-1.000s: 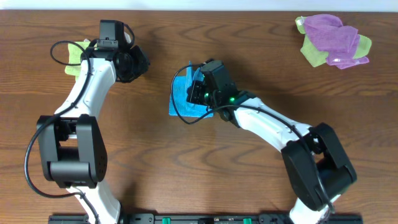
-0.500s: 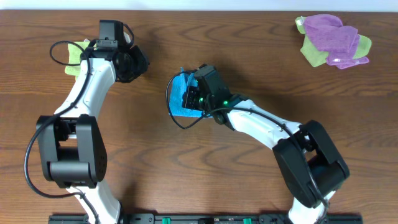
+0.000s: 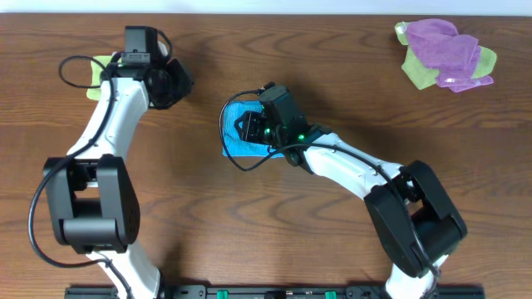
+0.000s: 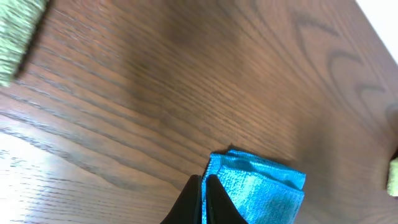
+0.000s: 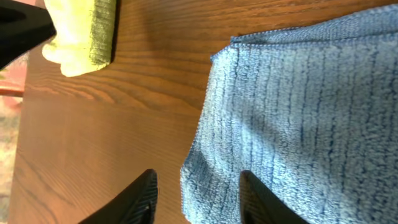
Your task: Fold the cloth
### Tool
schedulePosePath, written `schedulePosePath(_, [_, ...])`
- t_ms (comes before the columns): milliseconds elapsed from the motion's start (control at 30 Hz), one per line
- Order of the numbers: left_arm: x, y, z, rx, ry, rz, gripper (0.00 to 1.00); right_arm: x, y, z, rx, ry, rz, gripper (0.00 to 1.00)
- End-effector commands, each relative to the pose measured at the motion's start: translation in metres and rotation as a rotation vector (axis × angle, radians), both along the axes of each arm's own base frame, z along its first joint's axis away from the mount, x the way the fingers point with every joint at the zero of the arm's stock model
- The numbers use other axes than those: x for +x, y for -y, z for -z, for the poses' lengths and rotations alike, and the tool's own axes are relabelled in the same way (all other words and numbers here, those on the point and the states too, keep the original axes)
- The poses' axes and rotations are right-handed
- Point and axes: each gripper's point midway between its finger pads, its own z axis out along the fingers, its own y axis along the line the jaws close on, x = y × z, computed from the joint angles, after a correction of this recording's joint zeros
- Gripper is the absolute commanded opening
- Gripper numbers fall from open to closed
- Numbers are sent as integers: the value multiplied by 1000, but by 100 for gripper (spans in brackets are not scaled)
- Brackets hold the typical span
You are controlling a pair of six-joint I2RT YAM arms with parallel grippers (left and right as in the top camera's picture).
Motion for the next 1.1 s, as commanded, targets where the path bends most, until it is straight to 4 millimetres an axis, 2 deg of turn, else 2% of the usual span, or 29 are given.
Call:
schedulePosePath(0, [6,-7,-28,11,69,-1,6,0,-11,-5,21,7,-32,46])
schedulePosePath(33, [6,-8,-29,7,69,-2,7,1,-13,-10,28,17,-42,50])
schedulePosePath(67, [5,-7,-31,2,69,0,11,5,-12,-17,31,40,-50,58])
schedulePosePath(133, [1,-6,-34,-8,66,4,22,13,-7,-35,19,101,-72,82])
schedulePosePath(167, [0,-6,-36,-8,64,4,31,18,-3,-44,3,139,-90,99])
schedulePosePath(267, [-7,-7,-45,-9,60,0,40,29,24,-71,-73,222,-128,99])
schedulePosePath(300, [-9,-7,-47,-9,61,0,51,30,36,-79,-96,232,-129,99])
schedulePosePath(367, [-14,-7,-52,-8,58,0,98,30,63,-93,-147,254,-133,99])
schedulePosePath(433, [-19,-7,-53,-10,43,-2,95,26,89,-101,-199,250,-137,99])
schedulePosePath(633, [-40,-3,-50,-37,-40,1,95,-9,166,-120,-381,217,-151,99])
schedulePosePath(733, [-50,-1,-49,-46,-75,5,95,-28,192,-127,-433,225,-142,99])
schedulePosePath(867, [-63,3,-46,-54,-128,11,95,-68,228,-110,-431,175,-76,99])
schedulePosePath(967, [-71,10,-44,-66,-163,28,95,-104,244,-93,-388,148,-19,99])
schedulePosePath(1067, [-78,18,-41,-66,-187,44,95,-130,257,-87,-366,171,47,99])
